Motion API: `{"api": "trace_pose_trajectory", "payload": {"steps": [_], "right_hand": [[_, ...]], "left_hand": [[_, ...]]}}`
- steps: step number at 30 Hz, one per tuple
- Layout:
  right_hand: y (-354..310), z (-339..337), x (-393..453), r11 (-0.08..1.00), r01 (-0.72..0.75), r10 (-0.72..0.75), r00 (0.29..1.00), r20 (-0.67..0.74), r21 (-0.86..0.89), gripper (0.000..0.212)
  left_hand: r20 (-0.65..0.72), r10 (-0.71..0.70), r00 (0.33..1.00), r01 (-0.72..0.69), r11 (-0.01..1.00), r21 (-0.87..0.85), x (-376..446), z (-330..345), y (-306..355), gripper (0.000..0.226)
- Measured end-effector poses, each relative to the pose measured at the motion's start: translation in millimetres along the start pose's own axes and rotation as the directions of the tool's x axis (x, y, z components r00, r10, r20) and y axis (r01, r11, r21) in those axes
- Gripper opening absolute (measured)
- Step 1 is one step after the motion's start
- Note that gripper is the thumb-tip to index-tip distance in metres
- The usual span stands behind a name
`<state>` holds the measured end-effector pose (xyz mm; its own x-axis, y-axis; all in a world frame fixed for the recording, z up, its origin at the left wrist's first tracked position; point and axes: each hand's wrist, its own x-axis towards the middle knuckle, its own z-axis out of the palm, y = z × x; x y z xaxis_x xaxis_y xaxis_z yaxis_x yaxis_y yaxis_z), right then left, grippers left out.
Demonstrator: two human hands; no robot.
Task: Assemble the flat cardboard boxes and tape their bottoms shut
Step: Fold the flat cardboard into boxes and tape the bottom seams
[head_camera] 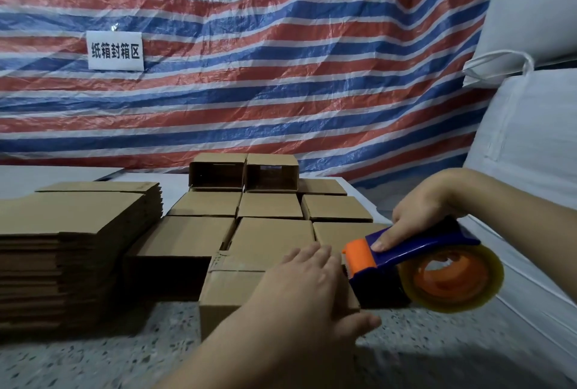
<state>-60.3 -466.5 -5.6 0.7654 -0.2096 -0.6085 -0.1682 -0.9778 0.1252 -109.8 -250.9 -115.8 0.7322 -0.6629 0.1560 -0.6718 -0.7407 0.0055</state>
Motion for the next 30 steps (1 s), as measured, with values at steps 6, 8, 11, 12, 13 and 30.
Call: {"api": "trace_pose_trajectory", "payload": {"steps": [6, 8, 11, 12, 13, 30], "right_hand": [[21, -3, -5, 0.988, 0.093, -0.097, 0.995, 0.022, 0.123, 0.100], [29, -9, -15, 0.985, 0.109, -0.113, 0.993, 0.027, 0.132, 0.099], [28, -11, -25, 0.999, 0.045, -0.045, 0.999, 0.020, 0.005, 0.085], [23, -9, -25, 0.999, 0.009, -0.009, 1.000, 0.008, -0.031, 0.082], [16, -6, -22, 0.998, -0.029, 0.029, 1.000, 0.001, -0.063, 0.080], [28, 161, 80, 0.999, -0.022, 0.047, 0.755, -0.654, 0.047, 0.061]], "left_hand": [[0.005, 0.002, 1.000, -0.002, 0.999, 0.044, 0, 15, -1, 0.091], [-0.001, 0.013, 1.000, -0.013, 0.999, 0.039, -1, 14, -2, 0.090], [-0.017, 0.025, 1.000, -0.024, 0.999, 0.039, -2, 15, -1, 0.089], [-0.022, 0.029, 0.999, -0.028, 0.999, 0.044, -2, 16, -1, 0.089], [-0.032, 0.033, 0.999, -0.032, 0.998, 0.047, -1, 16, 0, 0.089], [-0.252, 0.101, 0.962, -0.093, 0.995, 0.041, 0, 35, -8, 0.071]]}}
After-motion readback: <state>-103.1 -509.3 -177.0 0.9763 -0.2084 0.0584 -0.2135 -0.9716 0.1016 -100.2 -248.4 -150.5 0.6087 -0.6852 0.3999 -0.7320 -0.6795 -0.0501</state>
